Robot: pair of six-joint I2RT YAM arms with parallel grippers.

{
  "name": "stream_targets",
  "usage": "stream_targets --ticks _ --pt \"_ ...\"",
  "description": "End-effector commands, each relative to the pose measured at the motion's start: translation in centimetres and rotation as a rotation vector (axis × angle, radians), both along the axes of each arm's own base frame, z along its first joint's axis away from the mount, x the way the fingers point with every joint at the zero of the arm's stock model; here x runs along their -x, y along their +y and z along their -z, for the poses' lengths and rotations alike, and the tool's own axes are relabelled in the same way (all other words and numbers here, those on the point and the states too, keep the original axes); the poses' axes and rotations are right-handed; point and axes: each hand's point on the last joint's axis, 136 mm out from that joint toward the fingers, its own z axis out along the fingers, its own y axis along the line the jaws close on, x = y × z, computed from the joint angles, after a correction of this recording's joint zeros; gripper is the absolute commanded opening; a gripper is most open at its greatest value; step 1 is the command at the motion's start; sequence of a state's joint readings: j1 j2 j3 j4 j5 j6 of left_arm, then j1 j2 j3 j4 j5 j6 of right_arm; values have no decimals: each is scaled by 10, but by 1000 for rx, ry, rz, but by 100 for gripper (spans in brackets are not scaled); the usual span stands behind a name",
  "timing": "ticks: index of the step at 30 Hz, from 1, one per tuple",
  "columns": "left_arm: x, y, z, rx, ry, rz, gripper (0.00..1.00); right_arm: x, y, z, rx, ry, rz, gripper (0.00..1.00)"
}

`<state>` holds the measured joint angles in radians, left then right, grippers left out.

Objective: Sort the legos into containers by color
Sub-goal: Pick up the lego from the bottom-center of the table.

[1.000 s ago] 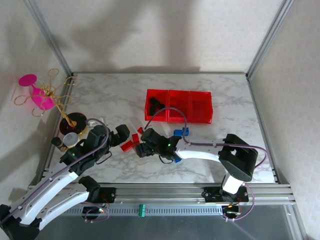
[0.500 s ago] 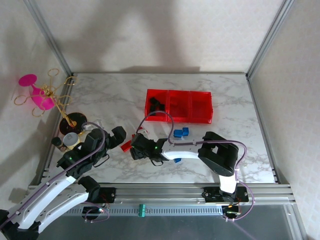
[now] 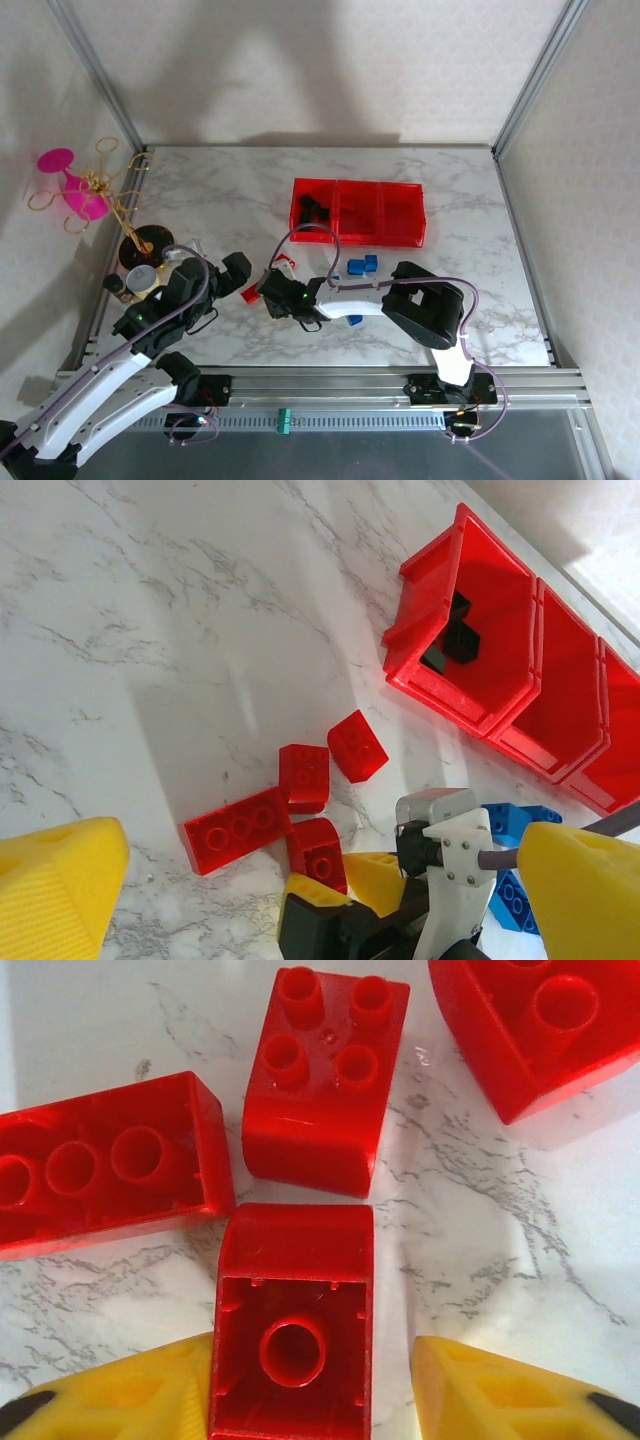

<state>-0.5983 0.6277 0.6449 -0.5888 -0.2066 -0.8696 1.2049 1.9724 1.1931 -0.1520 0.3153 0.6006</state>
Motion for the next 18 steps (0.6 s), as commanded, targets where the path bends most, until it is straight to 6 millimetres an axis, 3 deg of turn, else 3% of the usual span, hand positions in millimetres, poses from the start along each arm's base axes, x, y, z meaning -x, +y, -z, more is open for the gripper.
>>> stream_targets --ticks 1,9,18 --pt "0 3 1 -4 10 -18 100 -2 -7 -4 26 -25 14 46" --pt "-1 1 -1 1 10 -14 100 -1 -5 -17 -10 -28 10 32" --pt "-3 -5 -17 27 -22 8 100 -8 -22 -59 -91 -50 46 27"
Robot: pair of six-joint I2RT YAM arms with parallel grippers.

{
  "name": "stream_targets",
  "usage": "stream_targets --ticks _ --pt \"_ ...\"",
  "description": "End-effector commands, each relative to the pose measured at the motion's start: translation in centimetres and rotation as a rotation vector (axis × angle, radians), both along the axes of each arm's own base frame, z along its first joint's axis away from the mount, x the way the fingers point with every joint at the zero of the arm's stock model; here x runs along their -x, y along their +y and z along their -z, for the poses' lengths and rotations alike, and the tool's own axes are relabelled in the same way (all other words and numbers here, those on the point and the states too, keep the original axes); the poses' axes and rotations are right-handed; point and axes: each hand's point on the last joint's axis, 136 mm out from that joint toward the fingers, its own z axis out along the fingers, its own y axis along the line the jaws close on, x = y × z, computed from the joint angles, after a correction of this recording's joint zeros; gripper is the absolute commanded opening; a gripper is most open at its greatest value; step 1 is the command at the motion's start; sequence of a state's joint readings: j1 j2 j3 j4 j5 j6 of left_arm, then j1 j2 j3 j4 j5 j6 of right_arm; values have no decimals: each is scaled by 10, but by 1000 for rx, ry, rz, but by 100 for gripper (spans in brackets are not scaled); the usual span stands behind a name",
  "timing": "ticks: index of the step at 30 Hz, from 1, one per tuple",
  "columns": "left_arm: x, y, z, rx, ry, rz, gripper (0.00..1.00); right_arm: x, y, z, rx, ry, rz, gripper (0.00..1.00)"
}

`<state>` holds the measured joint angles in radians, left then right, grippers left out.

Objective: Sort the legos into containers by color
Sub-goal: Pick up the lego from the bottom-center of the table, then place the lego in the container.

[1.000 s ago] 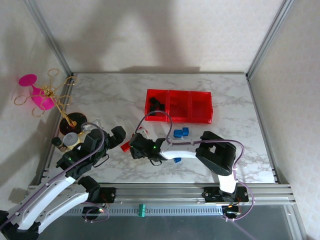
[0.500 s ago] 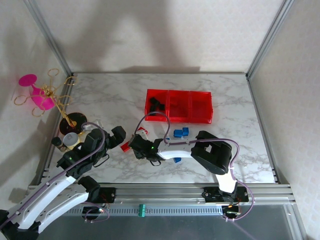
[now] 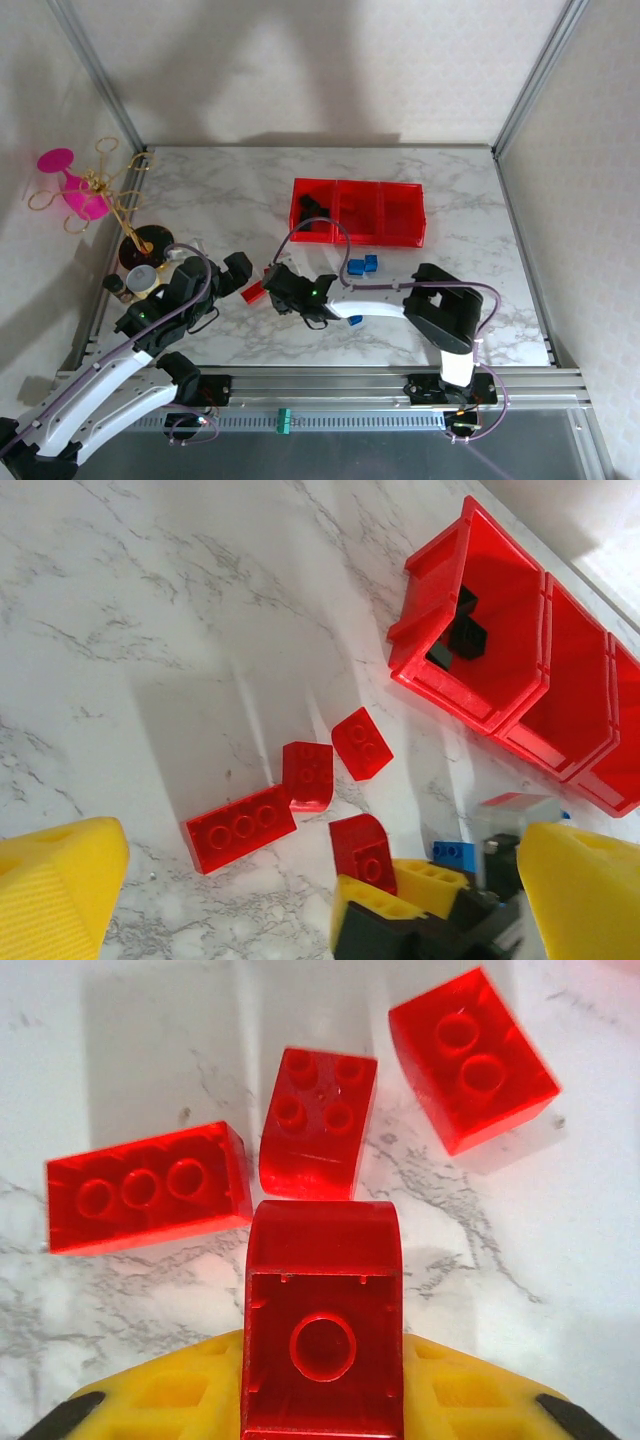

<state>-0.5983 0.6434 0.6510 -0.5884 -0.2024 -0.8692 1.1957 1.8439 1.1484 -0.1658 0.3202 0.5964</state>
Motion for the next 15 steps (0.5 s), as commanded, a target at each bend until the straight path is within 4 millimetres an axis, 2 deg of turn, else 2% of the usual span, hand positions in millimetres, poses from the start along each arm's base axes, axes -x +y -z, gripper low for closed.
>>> stream_targets --ticks 1,8,15 --pt "-3 -5 -20 35 -37 12 100 -9 -17 -26 -41 -24 47 27" --pt "-13 -19 -28 63 -61 52 100 -47 -65 -55 -53 -66 183 26" --pt "-24 -44 -33 112 -89 132 100 -99 -120 -77 -69 -119 330 26"
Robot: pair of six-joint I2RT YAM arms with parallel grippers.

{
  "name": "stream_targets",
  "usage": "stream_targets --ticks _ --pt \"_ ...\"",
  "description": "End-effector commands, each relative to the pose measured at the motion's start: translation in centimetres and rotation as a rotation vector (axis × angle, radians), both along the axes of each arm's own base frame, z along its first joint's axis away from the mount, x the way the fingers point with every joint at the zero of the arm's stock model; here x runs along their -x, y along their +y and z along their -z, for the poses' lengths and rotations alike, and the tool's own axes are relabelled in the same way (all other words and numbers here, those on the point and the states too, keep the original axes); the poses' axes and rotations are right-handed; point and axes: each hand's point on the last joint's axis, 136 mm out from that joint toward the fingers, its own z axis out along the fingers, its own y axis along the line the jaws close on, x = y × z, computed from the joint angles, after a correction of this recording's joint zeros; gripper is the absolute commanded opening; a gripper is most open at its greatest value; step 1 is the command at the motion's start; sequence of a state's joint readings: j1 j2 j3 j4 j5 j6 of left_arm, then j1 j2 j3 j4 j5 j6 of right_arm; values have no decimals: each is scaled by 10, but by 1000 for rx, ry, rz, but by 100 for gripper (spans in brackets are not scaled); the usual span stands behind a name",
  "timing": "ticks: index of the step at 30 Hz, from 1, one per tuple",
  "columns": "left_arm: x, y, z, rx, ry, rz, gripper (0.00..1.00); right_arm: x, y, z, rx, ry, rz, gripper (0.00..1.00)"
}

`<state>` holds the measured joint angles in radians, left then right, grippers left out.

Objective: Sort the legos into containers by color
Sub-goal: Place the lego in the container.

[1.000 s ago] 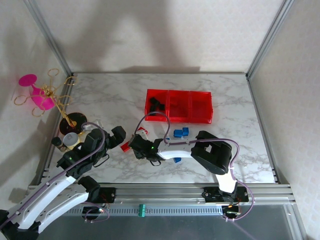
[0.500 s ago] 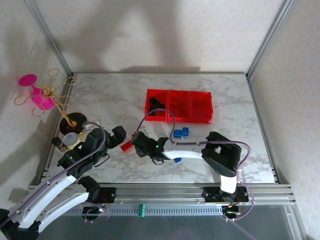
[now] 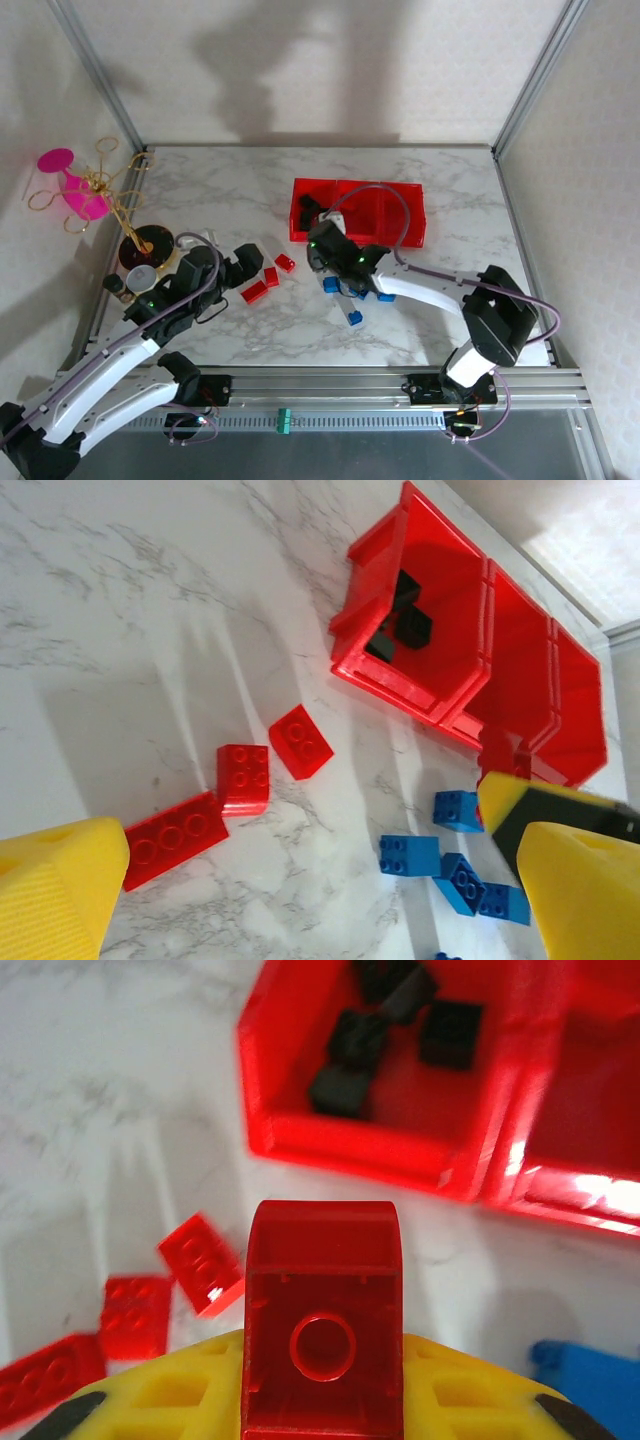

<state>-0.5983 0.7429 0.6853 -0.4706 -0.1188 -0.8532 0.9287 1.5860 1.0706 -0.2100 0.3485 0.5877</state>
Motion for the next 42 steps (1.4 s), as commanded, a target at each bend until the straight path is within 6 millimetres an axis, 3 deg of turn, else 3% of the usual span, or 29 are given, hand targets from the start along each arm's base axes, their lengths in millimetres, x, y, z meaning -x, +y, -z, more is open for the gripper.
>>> stream_targets --ticks 1,11,18,23,29,34,42 --pt "-8 -18 -23 62 -77 64 100 -20 -32 -7 31 -33 74 26" --pt "-23 -39 -21 81 -73 112 100 -103 -78 -8 43 -70 202 25" --pt "-29 -54 -17 79 -69 149 100 -149 -81 14 81 -51 197 26" --pt "-32 -57 -5 49 -37 154 100 -168 -77 19 71 -48 175 35" --pt "-35 -61 -1 24 -19 166 100 -168 -73 5 49 -66 164 51" --pt "-36 -61 -3 19 -20 164 100 -160 -72 -7 31 -65 145 55" --pt "-28 -42 -5 -12 -28 112 100 -105 -38 -22 18 -74 27 62"
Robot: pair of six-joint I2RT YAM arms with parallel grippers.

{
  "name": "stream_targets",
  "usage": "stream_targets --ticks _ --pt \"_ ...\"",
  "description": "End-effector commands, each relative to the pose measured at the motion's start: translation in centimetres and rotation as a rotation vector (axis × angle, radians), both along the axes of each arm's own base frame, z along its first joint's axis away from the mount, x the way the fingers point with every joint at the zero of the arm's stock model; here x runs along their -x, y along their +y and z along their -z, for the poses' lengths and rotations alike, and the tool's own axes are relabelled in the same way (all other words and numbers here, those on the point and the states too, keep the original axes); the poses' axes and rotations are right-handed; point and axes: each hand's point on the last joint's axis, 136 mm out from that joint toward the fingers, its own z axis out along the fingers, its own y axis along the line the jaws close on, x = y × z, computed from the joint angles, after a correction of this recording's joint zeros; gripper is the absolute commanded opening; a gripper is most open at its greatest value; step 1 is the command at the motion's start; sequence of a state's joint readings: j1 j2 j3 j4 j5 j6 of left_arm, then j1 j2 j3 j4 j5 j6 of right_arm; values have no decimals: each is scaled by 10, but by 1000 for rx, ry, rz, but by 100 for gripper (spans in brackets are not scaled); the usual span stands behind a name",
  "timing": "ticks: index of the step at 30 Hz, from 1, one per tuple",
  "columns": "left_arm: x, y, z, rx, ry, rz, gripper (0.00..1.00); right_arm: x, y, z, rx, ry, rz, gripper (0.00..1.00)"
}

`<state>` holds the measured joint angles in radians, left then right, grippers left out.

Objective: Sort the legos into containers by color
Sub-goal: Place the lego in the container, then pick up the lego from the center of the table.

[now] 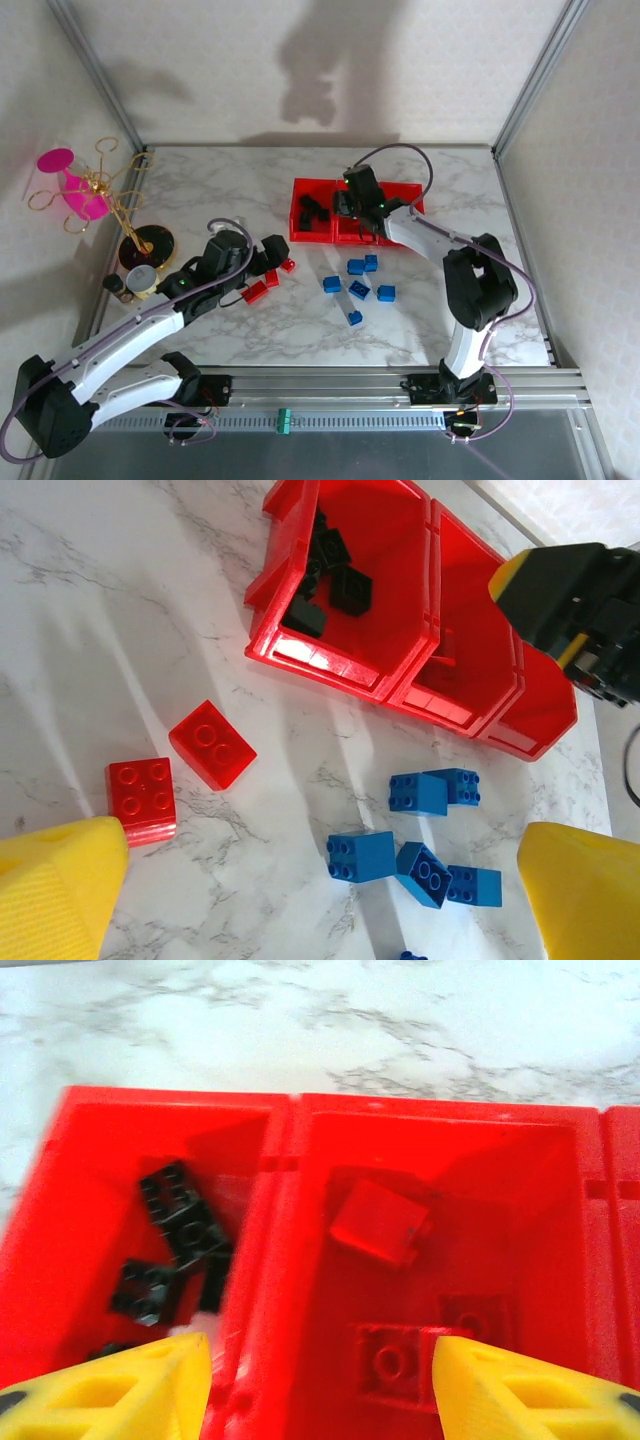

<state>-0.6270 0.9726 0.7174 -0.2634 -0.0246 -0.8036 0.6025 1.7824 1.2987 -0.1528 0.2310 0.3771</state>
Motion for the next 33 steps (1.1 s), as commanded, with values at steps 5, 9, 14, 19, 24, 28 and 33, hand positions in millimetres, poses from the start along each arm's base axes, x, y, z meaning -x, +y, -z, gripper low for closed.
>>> stream_targets --ticks 5,9,14,19,24,28,33 --pt "12 23 -17 -37 -37 -55 100 77 53 1 25 19 -198 68" --pt "19 34 -18 -39 -41 -81 100 110 77 17 46 43 -301 73" --pt "26 46 -13 -47 -30 -125 99 139 106 48 79 85 -451 80" --pt "30 52 -6 -55 -12 -145 100 146 125 74 107 116 -521 83" --pt "34 57 -4 -59 -8 -161 100 142 134 92 139 128 -538 83" --pt "35 60 -6 -61 -15 -171 100 138 140 99 169 128 -561 81" --pt "34 61 -5 -67 -13 -174 100 132 146 109 201 132 -575 78"
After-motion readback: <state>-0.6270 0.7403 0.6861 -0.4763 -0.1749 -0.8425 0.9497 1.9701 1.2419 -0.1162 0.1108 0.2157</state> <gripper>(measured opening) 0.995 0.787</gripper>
